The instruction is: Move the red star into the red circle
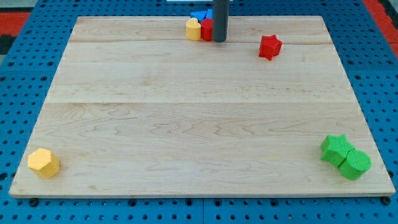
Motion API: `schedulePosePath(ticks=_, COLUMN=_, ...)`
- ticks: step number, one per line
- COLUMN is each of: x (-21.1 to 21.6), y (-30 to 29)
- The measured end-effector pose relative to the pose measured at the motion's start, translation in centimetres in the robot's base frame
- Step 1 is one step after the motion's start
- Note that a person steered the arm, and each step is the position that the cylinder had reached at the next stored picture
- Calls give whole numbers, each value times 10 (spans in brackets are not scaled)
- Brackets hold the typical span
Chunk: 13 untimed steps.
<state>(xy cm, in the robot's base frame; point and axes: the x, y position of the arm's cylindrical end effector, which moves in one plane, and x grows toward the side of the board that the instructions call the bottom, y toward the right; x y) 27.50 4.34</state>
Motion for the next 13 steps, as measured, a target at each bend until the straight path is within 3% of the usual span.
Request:
schedulePosePath(ticks=2, x=86, y=30)
schedulePosePath(ticks=3, x=119, y=80)
schedulePosePath(ticks=5, x=90, y=170)
schedulePosePath(ticks=6, x=62, y=172)
schedulePosePath(ticks=11, x=-23, y=28)
schedulePosePath(ticks=12, x=-22, y=21)
schedulePosePath(ticks=13, x=11, y=26)
